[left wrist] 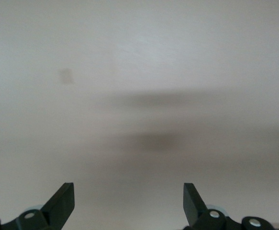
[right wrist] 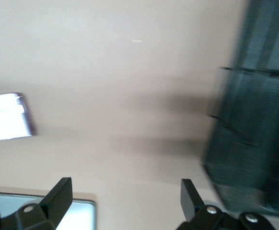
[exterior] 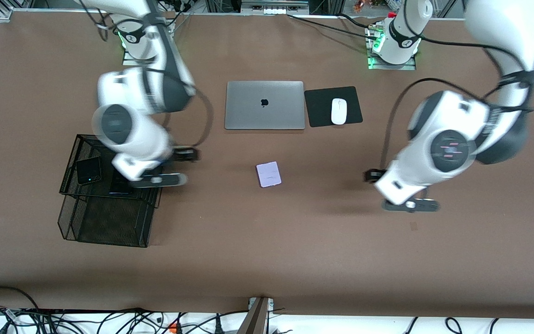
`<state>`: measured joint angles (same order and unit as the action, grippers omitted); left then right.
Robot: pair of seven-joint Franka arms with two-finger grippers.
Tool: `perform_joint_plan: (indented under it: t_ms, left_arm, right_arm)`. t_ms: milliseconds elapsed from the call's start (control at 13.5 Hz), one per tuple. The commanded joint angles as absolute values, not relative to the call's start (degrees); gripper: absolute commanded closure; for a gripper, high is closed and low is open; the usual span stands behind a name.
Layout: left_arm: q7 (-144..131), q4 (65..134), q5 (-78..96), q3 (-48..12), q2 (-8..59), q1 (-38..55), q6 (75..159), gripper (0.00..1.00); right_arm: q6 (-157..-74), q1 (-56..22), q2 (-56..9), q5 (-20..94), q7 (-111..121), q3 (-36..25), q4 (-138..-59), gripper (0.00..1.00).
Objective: Place phones with both arms
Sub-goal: 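Grasp the Huawei phone with the right gripper while the left gripper withdraws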
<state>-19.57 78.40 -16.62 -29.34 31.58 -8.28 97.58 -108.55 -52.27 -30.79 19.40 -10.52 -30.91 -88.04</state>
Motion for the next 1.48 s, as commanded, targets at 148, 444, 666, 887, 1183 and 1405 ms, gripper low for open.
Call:
perform_joint_plan:
  t_ms: [148,444,666,887,1183,1405]
  left_arm:
    - [-13.01,79.98,-17.05,-30.06,26.2,-16.07,96.15,0.0]
    - [-3.2,79.98,-16.88,-30.15,21.11,-20.03,90.53,0.0]
    - [1.48,81.02,-15.39,-27.79,17.34,-20.48,89.12,0.0]
    - [1.76,81.82,-9.52,-16.76,11.8,-13.66,87.1,0.0]
    - [1.49,93.39,-1.58,1.28,0.83,-1.25,97.68,0.0]
    - [0.7,101.95,-1.58,1.41,-6.5,-0.53,99.5,0.0]
  right_arm:
    - [-112.76,-54.13,-41.02,19.33,-11.95,-22.94,-75.97,0.0]
    - [-118.63,-58.35,-46.66,19.51,-11.6,-22.85,-72.16,0.0]
    - [-123.21,-60.11,-50.79,19.69,-14.31,-22.59,-72.16,0.0]
    - [-127.17,-60.12,-53.52,19.69,-15.29,-22.5,-72.51,0.0]
    - [-131.2,-60.21,-56.68,19.78,-15.65,-22.41,-72.51,0.0]
    - [-134.2,-60.03,-57.92,19.78,-15.56,-21.02,-72.51,0.0]
